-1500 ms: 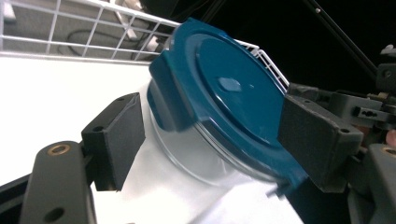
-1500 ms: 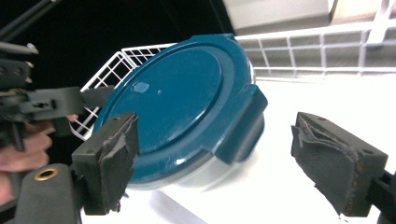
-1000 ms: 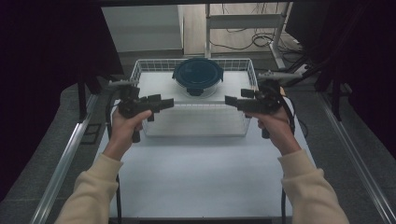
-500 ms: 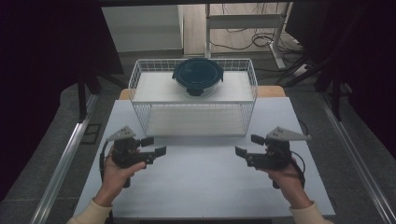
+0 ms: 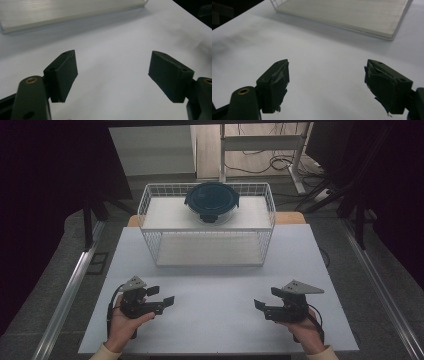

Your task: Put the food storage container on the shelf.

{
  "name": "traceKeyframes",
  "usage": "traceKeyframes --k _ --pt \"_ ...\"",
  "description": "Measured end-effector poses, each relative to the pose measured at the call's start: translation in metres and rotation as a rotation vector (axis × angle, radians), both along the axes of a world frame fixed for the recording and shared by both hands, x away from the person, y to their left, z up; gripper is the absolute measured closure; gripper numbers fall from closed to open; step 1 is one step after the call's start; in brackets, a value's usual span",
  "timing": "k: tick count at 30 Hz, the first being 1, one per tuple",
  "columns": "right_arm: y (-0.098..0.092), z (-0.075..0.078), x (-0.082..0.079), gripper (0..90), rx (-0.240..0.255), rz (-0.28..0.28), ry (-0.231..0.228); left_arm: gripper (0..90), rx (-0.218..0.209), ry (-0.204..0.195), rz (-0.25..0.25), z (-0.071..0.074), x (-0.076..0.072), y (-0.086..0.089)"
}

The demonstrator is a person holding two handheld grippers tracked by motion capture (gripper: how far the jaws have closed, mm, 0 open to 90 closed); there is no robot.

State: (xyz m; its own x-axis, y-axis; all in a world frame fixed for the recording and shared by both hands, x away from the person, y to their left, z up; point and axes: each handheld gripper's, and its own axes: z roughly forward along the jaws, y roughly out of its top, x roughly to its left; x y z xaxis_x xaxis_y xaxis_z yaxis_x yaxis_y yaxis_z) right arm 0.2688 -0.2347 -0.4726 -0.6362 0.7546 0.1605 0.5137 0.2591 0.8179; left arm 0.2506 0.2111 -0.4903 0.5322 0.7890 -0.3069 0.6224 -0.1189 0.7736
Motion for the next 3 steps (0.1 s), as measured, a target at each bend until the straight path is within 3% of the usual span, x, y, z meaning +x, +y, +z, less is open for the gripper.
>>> traceKeyframes --k 3 --pt "-0.0015 -0.0021 -0.0007 18.1 0.014 -0.021 -0.017 21.7 -0.001 -0.001 0.010 -0.0023 0.0010 -0.0002"
